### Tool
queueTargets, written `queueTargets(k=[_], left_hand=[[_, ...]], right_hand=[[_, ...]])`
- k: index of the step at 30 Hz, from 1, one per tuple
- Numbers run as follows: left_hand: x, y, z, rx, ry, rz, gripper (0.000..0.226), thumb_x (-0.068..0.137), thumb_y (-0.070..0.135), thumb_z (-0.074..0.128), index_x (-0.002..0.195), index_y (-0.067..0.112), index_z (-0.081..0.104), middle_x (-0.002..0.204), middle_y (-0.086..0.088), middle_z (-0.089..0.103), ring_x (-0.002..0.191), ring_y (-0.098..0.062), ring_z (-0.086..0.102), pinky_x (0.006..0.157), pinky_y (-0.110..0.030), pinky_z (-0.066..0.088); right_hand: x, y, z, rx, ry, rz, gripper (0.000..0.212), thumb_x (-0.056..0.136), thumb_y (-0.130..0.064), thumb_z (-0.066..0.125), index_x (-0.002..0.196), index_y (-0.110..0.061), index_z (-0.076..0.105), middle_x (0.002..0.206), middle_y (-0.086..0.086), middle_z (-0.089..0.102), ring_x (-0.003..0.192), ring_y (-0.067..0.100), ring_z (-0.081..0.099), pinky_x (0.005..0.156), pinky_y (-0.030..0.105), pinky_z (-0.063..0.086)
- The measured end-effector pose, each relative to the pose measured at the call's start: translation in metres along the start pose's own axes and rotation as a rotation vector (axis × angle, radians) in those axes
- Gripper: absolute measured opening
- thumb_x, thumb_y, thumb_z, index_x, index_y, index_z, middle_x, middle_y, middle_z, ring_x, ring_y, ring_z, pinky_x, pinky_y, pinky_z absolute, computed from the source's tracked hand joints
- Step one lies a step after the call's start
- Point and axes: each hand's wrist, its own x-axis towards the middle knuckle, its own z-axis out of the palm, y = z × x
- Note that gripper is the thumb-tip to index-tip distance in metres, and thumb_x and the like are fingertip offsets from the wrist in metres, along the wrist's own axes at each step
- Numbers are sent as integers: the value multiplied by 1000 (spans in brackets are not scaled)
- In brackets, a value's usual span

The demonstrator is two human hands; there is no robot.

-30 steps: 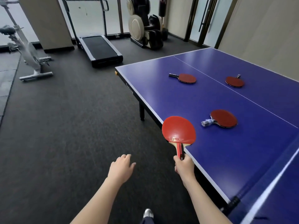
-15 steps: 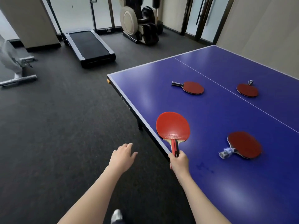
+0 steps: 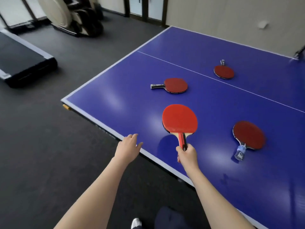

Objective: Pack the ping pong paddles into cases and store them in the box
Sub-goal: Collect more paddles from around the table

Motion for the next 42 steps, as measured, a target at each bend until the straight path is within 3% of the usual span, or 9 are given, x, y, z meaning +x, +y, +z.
queueTargets(k=[5, 17, 21, 27, 36, 38, 42], left_hand=[[86, 10, -15, 65, -62, 93, 54, 100, 41, 39, 147, 14, 31, 143, -5, 44, 128, -26, 44, 101, -40, 39], [278, 48, -32, 169, -133, 226, 56, 99, 39, 43, 147, 13, 30, 142, -8, 43, 127, -29, 45, 96, -43, 40], [347, 47, -34, 284, -120, 337, 54, 98, 38, 46, 144, 12, 32, 140, -10, 43, 128, -30, 41, 98, -43, 37], [441, 37, -36, 336, -84, 403, 54, 96, 36, 51, 140, 10, 34, 141, -9, 40, 127, -30, 40, 97, -42, 38], [509, 45, -19, 419, -183, 521, 42, 93, 33, 56, 123, 7, 44, 120, -12, 47, 115, -32, 46, 83, -41, 42], [514, 49, -15, 338, -243, 509, 34, 89, 27, 58, 111, 6, 45, 108, -11, 48, 104, -33, 48, 72, -40, 40], [510, 59, -15, 111, -614, 425, 24, 81, 30, 63, 81, 12, 48, 82, -5, 57, 70, -22, 55, 59, -29, 41]], right_hand=[[49, -9, 5, 37, 125, 61, 9, 86, -14, 55, 82, -5, 54, 62, 6, 52, 42, 11, 47, 40, 25, 41], [153, -36, 6, 142, 316, 200, 14, 88, -15, 57, 83, -3, 53, 63, 8, 52, 44, 14, 50, 42, 26, 44], [175, -45, 15, 140, 393, 240, 13, 89, -15, 58, 81, -6, 52, 63, 7, 53, 44, 13, 49, 38, 20, 42], [196, -61, 46, 231, 535, 347, 11, 88, -13, 58, 84, -3, 54, 61, 6, 51, 42, 11, 47, 40, 22, 41], [216, -77, 85, 343, 726, 440, 12, 86, -15, 60, 80, -7, 53, 56, 3, 51, 39, 7, 48, 42, 22, 43], [219, -79, 88, 349, 741, 444, 12, 87, -15, 59, 77, -9, 53, 56, 1, 51, 40, 7, 48, 42, 21, 42], [220, -83, 94, 338, 752, 446, 14, 87, -14, 59, 76, -9, 51, 56, 2, 49, 38, 6, 47, 40, 19, 41]])
